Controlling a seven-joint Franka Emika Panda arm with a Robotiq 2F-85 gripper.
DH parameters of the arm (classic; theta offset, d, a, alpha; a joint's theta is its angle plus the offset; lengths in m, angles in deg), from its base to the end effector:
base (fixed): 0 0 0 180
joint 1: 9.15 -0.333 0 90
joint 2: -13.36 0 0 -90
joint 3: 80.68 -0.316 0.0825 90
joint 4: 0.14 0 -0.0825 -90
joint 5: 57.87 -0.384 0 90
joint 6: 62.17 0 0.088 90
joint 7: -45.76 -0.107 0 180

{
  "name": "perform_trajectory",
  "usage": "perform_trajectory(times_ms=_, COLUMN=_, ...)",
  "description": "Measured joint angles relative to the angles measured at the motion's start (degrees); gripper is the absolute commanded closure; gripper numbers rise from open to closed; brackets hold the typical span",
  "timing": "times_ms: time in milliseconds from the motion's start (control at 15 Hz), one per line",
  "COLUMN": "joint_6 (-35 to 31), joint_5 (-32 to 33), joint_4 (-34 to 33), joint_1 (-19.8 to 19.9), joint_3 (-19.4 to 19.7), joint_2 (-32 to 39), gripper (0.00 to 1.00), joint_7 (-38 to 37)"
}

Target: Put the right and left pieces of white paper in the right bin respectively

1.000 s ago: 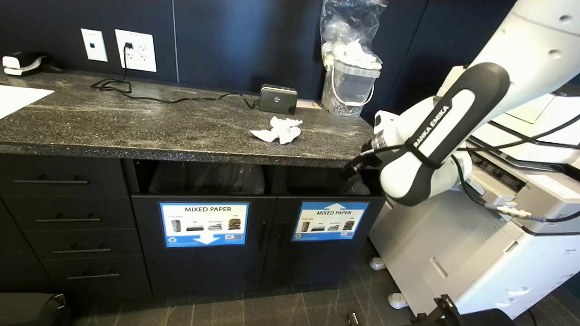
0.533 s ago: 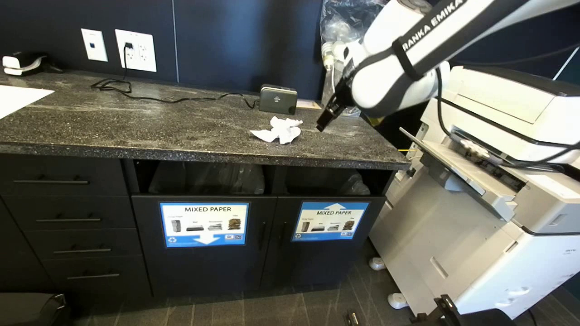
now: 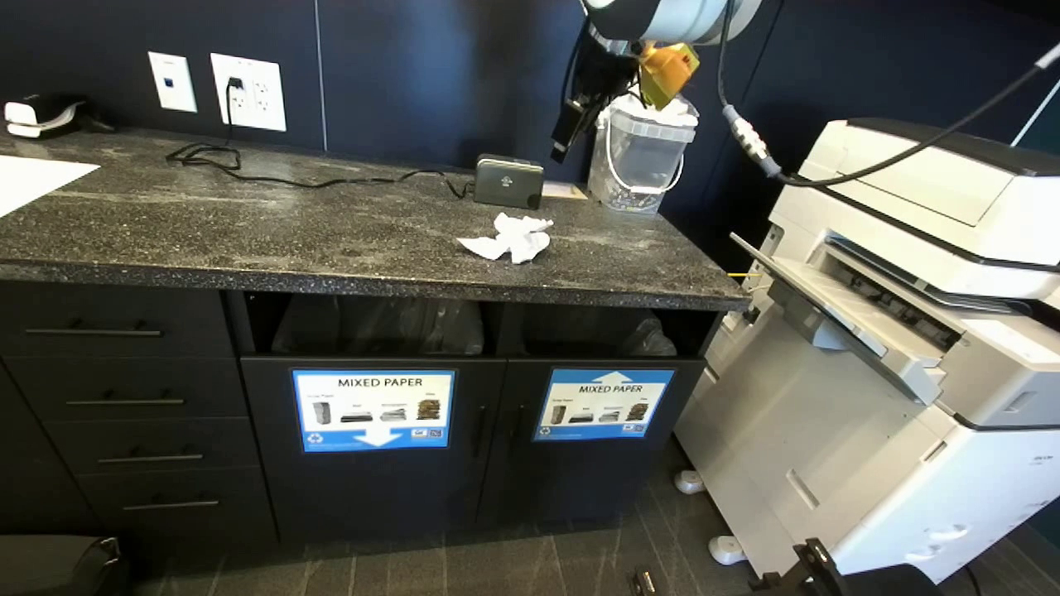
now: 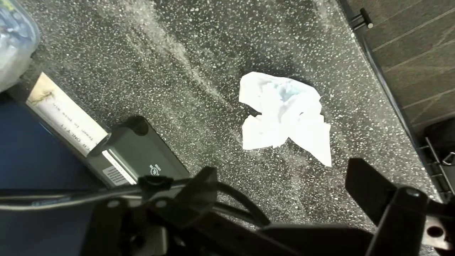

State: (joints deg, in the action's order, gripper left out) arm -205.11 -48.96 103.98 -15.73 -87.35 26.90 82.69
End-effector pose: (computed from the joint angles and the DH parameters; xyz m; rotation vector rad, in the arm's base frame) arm 0.6412 0.1462 0.4575 2.5631 1.3499 0.6103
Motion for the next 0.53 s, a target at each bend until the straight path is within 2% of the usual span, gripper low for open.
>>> perform_trajectory(times_ms=533, joint_6=18.9, joint_5=0.1, joint_4=-22.9, joint_1=-0.4, joint_3=-1.2, joint_2=14.2, gripper=0.0, joint_7=2.9)
